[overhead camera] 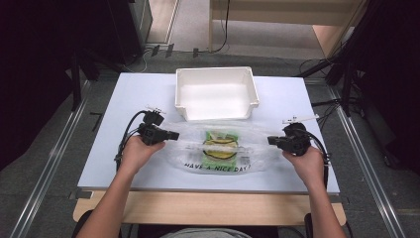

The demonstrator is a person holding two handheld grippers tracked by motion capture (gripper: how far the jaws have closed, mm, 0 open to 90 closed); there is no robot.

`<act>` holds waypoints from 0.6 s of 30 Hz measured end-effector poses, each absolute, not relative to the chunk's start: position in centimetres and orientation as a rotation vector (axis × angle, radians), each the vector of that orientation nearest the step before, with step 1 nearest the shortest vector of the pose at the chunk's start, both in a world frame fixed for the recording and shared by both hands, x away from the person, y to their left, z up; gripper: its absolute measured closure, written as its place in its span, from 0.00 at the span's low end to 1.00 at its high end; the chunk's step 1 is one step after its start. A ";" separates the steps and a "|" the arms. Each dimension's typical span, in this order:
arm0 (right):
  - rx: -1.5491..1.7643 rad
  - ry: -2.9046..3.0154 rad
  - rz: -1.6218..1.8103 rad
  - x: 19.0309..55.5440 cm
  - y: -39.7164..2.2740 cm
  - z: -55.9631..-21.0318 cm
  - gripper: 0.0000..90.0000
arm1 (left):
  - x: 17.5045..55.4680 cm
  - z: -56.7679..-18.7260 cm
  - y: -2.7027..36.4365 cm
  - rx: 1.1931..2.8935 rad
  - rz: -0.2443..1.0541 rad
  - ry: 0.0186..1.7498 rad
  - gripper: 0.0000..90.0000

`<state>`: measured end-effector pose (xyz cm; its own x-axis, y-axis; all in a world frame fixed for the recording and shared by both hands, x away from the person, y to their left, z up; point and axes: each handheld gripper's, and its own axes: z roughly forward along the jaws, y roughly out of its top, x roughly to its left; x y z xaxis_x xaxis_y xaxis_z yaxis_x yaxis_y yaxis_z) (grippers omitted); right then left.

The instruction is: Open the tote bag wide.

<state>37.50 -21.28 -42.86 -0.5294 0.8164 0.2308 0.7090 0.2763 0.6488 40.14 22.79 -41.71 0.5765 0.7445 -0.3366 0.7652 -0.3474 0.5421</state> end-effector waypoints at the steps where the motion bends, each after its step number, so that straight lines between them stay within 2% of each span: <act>1: 1.432 2.396 1.087 37.7 -21.0 -42.8 1.00 | 40.3 -41.8 22.4 2.143 -0.045 1.195 1.00; 5: 1.393 2.413 1.074 38.3 -19.8 -42.2 1.00 | 40.6 -41.8 21.4 2.137 -0.088 1.177 1.00; 13: 1.320 2.448 1.094 39.7 -16.5 -40.7 1.00 | 41.3 -41.8 19.0 2.175 -0.080 1.146 1.00; 14: 1.311 2.448 1.098 39.9 -16.2 -40.6 1.00 | 41.4 -41.9 18.8 2.165 -0.093 1.142 0.96; 18: 1.287 2.455 1.114 40.9 -15.0 -40.3 1.00 | 41.7 -42.3 18.0 2.177 -0.083 1.121 1.00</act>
